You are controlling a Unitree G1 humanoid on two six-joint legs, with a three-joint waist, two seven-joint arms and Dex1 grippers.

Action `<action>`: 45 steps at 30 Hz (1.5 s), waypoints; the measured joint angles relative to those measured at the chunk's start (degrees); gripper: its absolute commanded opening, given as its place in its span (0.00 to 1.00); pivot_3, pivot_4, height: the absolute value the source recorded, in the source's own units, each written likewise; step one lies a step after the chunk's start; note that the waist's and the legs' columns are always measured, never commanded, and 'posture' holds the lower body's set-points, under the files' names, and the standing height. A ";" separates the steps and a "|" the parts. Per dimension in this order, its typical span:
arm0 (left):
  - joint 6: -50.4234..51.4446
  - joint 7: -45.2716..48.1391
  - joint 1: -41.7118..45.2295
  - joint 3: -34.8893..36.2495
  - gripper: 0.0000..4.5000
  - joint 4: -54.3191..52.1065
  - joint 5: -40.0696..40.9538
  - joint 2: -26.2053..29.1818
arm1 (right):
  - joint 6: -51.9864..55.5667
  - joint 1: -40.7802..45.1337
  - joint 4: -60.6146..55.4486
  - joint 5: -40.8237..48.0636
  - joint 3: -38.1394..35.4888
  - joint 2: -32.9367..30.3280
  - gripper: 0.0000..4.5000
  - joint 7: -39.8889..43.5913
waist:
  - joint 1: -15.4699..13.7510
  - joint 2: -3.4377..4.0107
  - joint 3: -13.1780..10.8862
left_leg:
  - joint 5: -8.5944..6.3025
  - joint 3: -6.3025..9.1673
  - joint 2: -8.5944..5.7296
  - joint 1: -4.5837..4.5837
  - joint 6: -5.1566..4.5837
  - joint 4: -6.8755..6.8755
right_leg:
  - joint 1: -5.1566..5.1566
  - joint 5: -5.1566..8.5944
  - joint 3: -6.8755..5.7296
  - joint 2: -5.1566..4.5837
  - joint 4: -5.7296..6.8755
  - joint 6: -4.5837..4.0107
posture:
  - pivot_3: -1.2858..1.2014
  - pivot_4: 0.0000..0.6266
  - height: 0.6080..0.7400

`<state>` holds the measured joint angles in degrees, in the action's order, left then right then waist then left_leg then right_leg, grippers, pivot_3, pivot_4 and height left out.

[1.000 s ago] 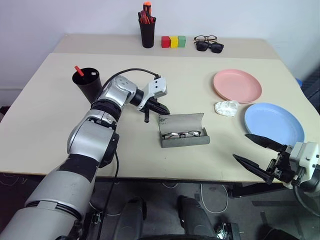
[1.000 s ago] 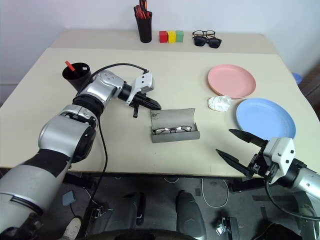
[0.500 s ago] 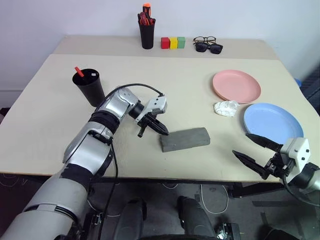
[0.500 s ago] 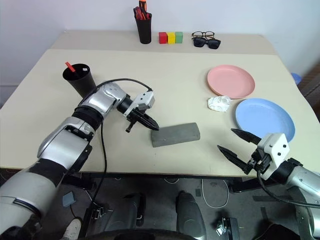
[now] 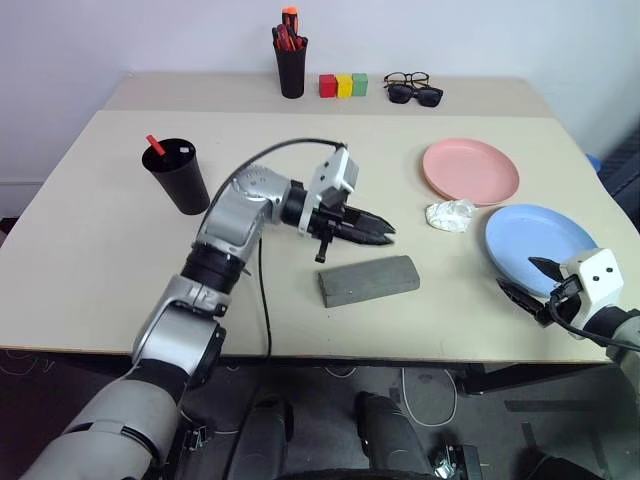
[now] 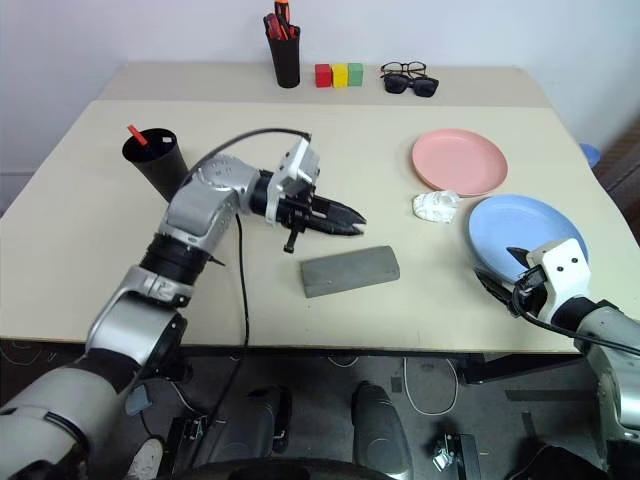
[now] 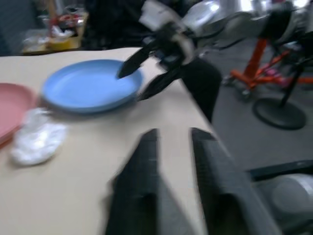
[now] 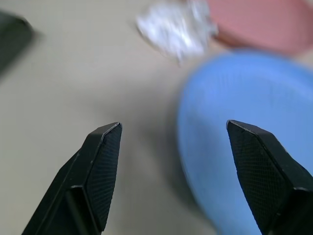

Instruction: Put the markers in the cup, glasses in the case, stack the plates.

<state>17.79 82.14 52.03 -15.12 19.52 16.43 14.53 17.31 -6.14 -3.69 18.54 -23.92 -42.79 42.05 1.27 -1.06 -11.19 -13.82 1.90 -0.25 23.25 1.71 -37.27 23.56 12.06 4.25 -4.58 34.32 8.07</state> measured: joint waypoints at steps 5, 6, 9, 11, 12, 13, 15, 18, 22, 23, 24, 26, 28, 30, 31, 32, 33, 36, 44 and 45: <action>0.51 -0.78 -3.85 -2.08 0.99 -2.93 -0.94 1.40 | -1.00 5.10 7.69 -1.67 3.56 -0.01 0.77 0.72 | -0.09 0.03 -0.01 | 0.01 -0.03 -0.01 0.02 0.01 -0.17 | -0.04 -0.04 0.03 -0.01 -0.01 -0.07 | 0.52 0.24 1.00; 0.30 -1.27 -3.87 -2.08 0.99 -3.38 -1.15 1.51 | -1.39 6.26 8.92 -2.00 4.07 -0.01 0.77 0.85 | -0.14 0.03 -0.01 | 0.01 -0.03 -0.01 0.02 0.01 -0.21 | -0.07 -0.04 0.03 -0.01 -0.02 -0.06 | 0.52 0.24 1.00; -1.24 -3.69 -3.89 -2.18 0.99 -3.63 -2.90 1.50 | -1.77 9.64 11.77 -2.71 5.55 -0.04 0.77 1.19 | -0.22 0.03 -0.01 | 0.01 -0.02 -0.01 0.02 0.01 -0.22 | -0.11 -0.04 0.03 -0.01 -0.06 -0.06 | 0.52 0.24 1.00; -1.25 -4.11 -3.95 -2.38 0.99 -3.71 -3.41 1.59 | -2.23 11.28 13.34 -3.27 6.36 -0.05 0.77 1.43 | -0.23 0.03 -0.01 | 0.01 -0.01 -0.01 0.02 0.01 -0.18 | -0.09 -0.04 0.02 -0.01 -0.05 -0.06 | 0.52 0.24 1.00; -1.34 -4.57 -3.98 -2.41 0.99 -3.76 -3.52 1.64 | -2.38 12.09 14.06 -3.69 7.01 -0.09 0.77 1.67 | -0.23 0.03 -0.01 | 0.01 0.00 -0.01 0.02 0.01 -0.18 | -0.09 -0.04 0.02 0.00 -0.06 -0.05 | 0.52 0.24 1.00; -1.69 -5.04 -4.00 -2.45 0.99 -3.79 -3.78 1.66 | -2.42 12.81 14.52 -3.88 7.56 -0.11 0.77 1.86 | -0.23 0.03 -0.01 | 0.01 0.00 -0.01 0.02 0.00 -0.17 | -0.09 -0.04 0.02 0.00 -0.06 -0.05 | 0.52 0.24 1.00; -2.36 -5.67 -4.01 -2.48 1.00 -3.91 -4.32 1.70 | -2.41 13.95 15.53 -4.11 8.37 -0.11 0.59 2.25 | -0.23 0.03 -0.01 | 0.01 -0.01 -0.01 0.02 0.01 -0.17 | -0.10 -0.04 0.02 0.00 -0.07 -0.05 | 0.52 0.24 1.00; -2.39 -6.29 -4.02 -2.47 1.00 -4.29 -4.47 1.97 | -2.25 15.03 17.05 -4.52 9.46 -0.29 0.26 2.87 | -0.21 0.03 -0.01 | 0.01 0.00 -0.01 0.02 0.01 -0.17 | -0.10 -0.04 0.02 0.00 -0.07 -0.05 | 0.52 0.24 1.00; -2.10 -6.96 -4.00 -2.37 1.00 -5.19 -4.44 2.35 | -2.68 16.20 17.36 -4.81 9.39 -1.29 0.01 3.38 | 0.06 0.01 0.00 | 0.01 -0.03 -0.01 -0.04 0.01 -0.21 | -0.16 -0.05 0.03 -0.01 -0.07 -0.05 | 0.52 0.24 1.00; -2.05 -7.15 -4.00 -2.37 1.00 -5.44 -4.44 2.27 | -2.53 16.36 17.44 -4.93 9.57 -1.34 0.01 3.38 | 0.01 0.00 0.00 | 0.01 -0.02 -0.01 -0.06 0.00 -0.22 | -0.19 -0.05 0.02 0.00 -0.06 -0.06 | 0.52 0.24 1.00; -2.05 -7.26 -4.00 -2.37 1.00 -5.64 -4.43 2.36 | -2.48 16.31 17.55 -5.01 9.80 -1.22 0.01 3.34 | -0.05 0.01 0.00 | 0.01 -0.02 -0.01 -0.06 0.01 -0.22 | -0.18 -0.05 0.02 0.00 -0.05 -0.06 | 0.52 0.24 1.00; -2.05 -7.42 -4.00 -2.36 1.00 -5.68 -4.45 2.44 | -2.54 16.35 17.52 -5.06 9.83 -1.28 0.01 3.31 | -0.01 0.01 0.01 | 0.01 -0.02 -0.01 -0.07 0.01 -0.22 | -0.19 -0.05 0.03 0.00 -0.06 -0.06 | 0.52 0.24 1.00; -2.05 -7.51 -4.00 -2.36 1.00 -5.68 -4.45 2.44 | -2.66 16.32 17.48 -5.49 9.87 -1.29 0.01 3.21 | -0.01 0.01 0.00 | 0.01 -0.02 -0.01 -0.06 0.01 -0.22 | -0.19 -0.05 0.03 0.00 -0.06 -0.06 | 0.52 0.24 1.00; -2.05 -7.60 -4.01 -2.36 1.00 -5.69 -4.45 2.45 | -2.85 16.26 17.32 -6.08 9.89 -1.34 0.01 2.92 | -0.04 0.00 0.00 | 0.01 -0.02 -0.01 -0.07 0.01 -0.22 | -0.19 -0.05 0.03 0.00 -0.06 -0.06 | 0.52 0.24 1.00; -2.05 -7.65 -4.01 -2.36 1.00 -5.81 -4.45 2.45 | -2.90 16.12 17.07 -6.24 9.89 -1.34 0.01 2.75 | -0.05 0.01 0.00 | 0.01 -0.02 -0.01 -0.06 0.01 -0.22 | -0.19 -0.05 0.03 0.00 -0.06 -0.06 | 0.52 0.24 1.00; -2.04 -7.70 -4.01 -2.36 1.00 -6.04 -4.45 2.45 | -2.87 15.89 16.59 -6.50 9.89 -1.37 0.01 2.49 | -0.08 0.01 0.00 | 0.01 -0.02 -0.01 -0.06 0.01 -0.22 | -0.19 -0.05 0.03 0.00 -0.06 -0.06 | 0.52 0.24 1.00; -2.02 -7.79 -4.01 -2.36 1.00 -6.32 -4.45 2.44 | -2.79 15.71 16.12 -6.61 9.89 -1.48 0.01 2.26 | -0.10 0.01 0.00 | 0.01 -0.02 -0.01 -0.05 0.01 -0.22 | -0.18 -0.05 0.03 0.00 -0.06 -0.06 | 0.52 0.24 1.00; -2.00 -8.36 -4.03 -2.36 1.00 -6.65 -4.45 2.36 | -2.76 15.63 14.95 -7.24 9.87 -2.19 0.01 1.63 | -0.13 0.02 0.00 | 0.01 -0.02 -0.01 -0.04 0.01 -0.22 | -0.17 -0.05 0.03 -0.01 -0.06 -0.06 | 0.52 0.24 1.00; -1.52 -9.81 -4.71 -2.37 1.00 -7.42 -4.45 2.84 | -10.60 25.42 14.24 -8.91 10.65 -3.40 0.01 1.28 | 0.82 0.07 -0.04 | 0.01 -0.03 -0.01 -0.04 0.01 -0.19 | -0.12 -0.05 0.02 0.00 -0.04 -0.05 | 0.52 0.24 1.00; -1.19 -9.94 -4.84 -2.35 1.00 -7.86 -4.44 3.04 | -11.82 27.76 14.74 -9.31 11.28 -3.48 0.01 1.55 | 0.98 0.06 -0.04 | 0.01 -0.01 -0.01 -0.05 0.01 -0.18 | -0.13 -0.06 0.02 0.00 -0.05 -0.03 | 0.52 0.24 1.00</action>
<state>16.60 72.19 47.19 -17.47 11.67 11.99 17.56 5.49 21.63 11.05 9.23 -12.64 -46.27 43.60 2.25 -0.99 -11.23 -13.80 1.89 -0.26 23.20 1.72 -37.45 23.43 12.00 4.27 -4.58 34.27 8.04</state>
